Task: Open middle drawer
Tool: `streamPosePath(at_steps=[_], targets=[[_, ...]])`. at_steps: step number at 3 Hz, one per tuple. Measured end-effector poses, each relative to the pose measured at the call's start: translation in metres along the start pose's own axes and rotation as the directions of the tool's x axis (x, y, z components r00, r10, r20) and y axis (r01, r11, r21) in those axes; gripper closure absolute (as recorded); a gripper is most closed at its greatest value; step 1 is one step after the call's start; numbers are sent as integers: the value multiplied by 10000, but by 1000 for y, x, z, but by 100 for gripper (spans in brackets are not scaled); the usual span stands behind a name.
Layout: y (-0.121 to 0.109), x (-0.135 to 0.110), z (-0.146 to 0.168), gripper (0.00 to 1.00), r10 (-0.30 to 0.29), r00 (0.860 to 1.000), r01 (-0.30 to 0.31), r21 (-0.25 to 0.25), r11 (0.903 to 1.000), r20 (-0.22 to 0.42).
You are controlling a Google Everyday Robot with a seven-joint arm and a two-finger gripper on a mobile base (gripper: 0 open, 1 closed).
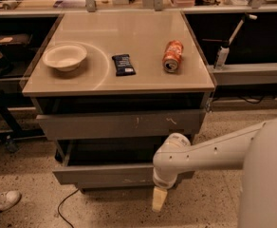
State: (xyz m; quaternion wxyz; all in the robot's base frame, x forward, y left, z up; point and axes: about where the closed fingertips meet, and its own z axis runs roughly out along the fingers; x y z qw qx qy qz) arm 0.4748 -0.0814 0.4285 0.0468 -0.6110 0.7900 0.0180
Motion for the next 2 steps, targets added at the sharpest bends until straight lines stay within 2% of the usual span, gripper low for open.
streamPosePath(at_steps=[1, 2], targets=[[32, 22, -28, 0, -107, 9994, 96, -310, 9995, -339], [46, 26, -38, 0, -164, 9989, 140, -544, 9984, -439]])
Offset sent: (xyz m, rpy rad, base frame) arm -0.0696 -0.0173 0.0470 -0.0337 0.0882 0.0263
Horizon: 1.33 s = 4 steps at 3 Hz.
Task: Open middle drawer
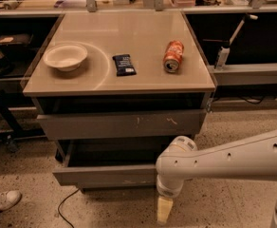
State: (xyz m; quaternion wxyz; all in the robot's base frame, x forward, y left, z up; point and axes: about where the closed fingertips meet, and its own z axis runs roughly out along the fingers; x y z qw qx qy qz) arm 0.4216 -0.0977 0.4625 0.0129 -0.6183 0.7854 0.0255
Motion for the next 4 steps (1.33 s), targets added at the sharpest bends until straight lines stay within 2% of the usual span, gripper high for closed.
streamPosePath(at_steps=[1, 2, 4], targets=[[-9, -7, -3, 0, 50, 9999, -52, 220, 9997, 113], [-36, -28, -4, 0, -83, 9991, 60, 550, 9985, 406], [-76, -63, 20, 0, -505, 9977, 480, 545, 9974, 448]])
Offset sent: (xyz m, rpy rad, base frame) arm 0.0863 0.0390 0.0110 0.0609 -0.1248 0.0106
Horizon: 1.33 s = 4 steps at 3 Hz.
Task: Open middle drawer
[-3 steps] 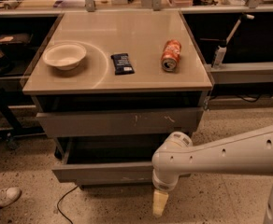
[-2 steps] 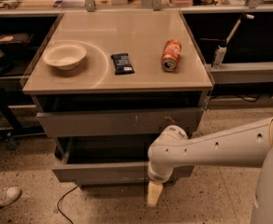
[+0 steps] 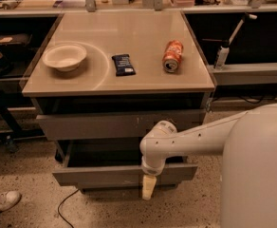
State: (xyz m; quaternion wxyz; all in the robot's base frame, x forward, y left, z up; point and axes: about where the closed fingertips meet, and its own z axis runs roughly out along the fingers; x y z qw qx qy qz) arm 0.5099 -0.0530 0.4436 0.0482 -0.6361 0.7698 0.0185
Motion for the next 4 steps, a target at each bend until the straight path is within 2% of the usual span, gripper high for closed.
streamPosePath(at_steps=[1, 2, 3, 4], targets=[[-4, -4, 25, 0, -177, 9996, 168, -356, 9992, -240], [4, 0, 50, 0, -307, 9980, 259, -846, 9961, -559], [20, 13, 59, 0, -364, 9948, 248, -1213, 9923, -946], [20, 12, 57, 0, -364, 9948, 248, -1214, 9923, -946]])
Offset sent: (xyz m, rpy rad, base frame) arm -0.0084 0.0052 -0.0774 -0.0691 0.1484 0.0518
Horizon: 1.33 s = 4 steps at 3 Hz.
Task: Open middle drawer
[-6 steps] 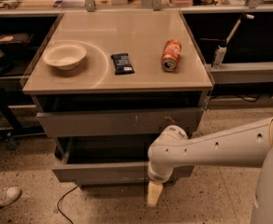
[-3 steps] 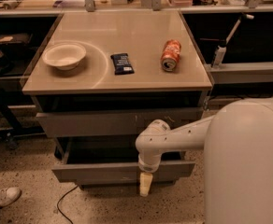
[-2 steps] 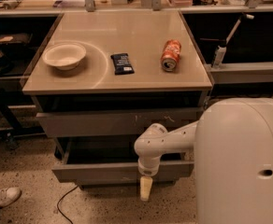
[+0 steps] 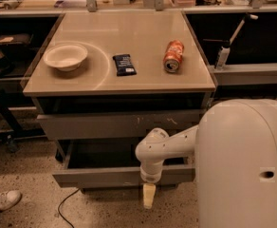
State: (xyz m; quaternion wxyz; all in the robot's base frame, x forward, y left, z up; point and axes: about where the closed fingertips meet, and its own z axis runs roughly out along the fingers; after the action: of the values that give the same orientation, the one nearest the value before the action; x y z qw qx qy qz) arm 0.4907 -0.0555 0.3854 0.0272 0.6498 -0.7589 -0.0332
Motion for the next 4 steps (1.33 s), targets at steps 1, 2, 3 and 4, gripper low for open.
streamPosePath(at_steps=[1, 2, 3, 4], targets=[[1, -2, -1, 0, 1, 10000, -1, 0, 10000, 0], [10, 2, -4, 0, 27, 10000, -27, -88, 10000, -34], [7, 2, -3, 0, 4, 10000, -5, -132, 9999, -36], [7, 4, -3, 0, 52, 9999, -55, -281, 9996, -94]])
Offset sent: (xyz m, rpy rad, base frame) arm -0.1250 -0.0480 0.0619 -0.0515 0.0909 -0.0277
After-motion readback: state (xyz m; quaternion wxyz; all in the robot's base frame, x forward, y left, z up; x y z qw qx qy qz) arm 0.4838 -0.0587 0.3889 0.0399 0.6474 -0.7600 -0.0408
